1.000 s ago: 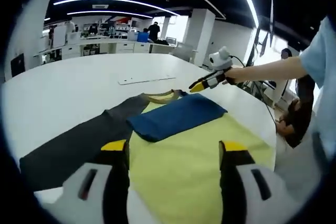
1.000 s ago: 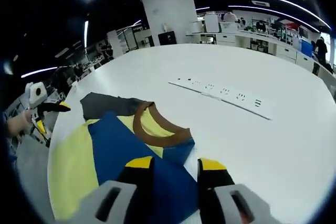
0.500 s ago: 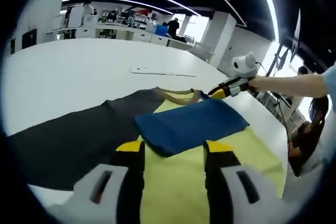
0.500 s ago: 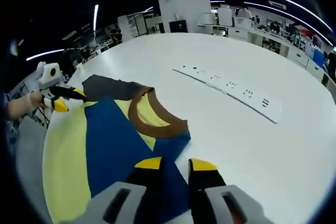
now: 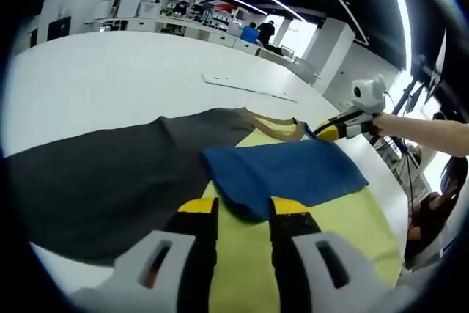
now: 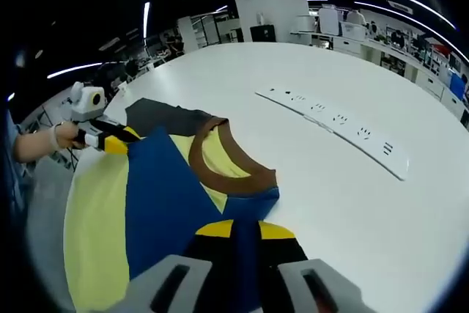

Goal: Fold the garment on the visible template until the final outline fits inside the template.

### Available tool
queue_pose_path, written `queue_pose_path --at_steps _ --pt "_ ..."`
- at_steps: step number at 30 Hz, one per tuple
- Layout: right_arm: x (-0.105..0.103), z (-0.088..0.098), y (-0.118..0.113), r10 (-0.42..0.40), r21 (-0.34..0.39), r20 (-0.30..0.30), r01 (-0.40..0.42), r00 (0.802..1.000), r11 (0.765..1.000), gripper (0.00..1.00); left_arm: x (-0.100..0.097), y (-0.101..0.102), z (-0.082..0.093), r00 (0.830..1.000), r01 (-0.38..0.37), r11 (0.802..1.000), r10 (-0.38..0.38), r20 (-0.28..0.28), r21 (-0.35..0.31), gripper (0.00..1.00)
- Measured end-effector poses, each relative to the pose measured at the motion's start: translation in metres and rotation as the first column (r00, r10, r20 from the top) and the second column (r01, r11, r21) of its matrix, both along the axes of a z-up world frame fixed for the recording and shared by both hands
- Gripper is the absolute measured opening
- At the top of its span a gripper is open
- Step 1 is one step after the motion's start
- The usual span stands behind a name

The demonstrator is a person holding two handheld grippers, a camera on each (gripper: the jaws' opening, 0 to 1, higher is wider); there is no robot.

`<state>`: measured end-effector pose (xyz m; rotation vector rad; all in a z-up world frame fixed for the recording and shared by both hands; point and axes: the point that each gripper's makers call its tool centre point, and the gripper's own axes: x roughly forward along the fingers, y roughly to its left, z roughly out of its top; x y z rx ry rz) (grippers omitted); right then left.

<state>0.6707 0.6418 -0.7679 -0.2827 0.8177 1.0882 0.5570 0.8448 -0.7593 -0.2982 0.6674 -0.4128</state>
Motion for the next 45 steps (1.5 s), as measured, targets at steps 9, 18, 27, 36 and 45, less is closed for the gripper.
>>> queue_pose_path --at_steps 9,18,27,36,45 --pt "-0.003 0.0 -0.006 0.007 -0.024 -0.045 -0.008 0.999 1.0 0.0 0.0 0.002 -0.005 0.999 -0.023 1.0 0.022 -0.035 -0.021 0.05" --pt "0.0 0.01 -0.018 -0.046 -0.03 -0.057 0.045 0.997 0.999 0.0 0.001 0.004 -0.003 0.998 -0.045 0.998 0.043 -0.045 -0.032 0.0" --pt "0.013 0.007 -0.048 -0.133 -0.121 -0.078 0.123 0.988 0.985 0.0 -0.001 0.004 0.008 0.999 -0.037 0.999 0.037 -0.014 -0.033 0.0" --pt "0.018 0.003 -0.048 -0.155 -0.149 -0.094 0.14 0.983 0.979 0.0 -0.004 0.005 0.004 0.999 -0.034 0.999 0.034 -0.02 -0.011 0.0" --pt "0.015 0.017 -0.046 -0.218 -0.036 -0.07 0.215 0.974 0.976 0.0 -0.008 0.006 -0.001 0.999 -0.026 1.0 0.026 -0.03 0.003 0.0"
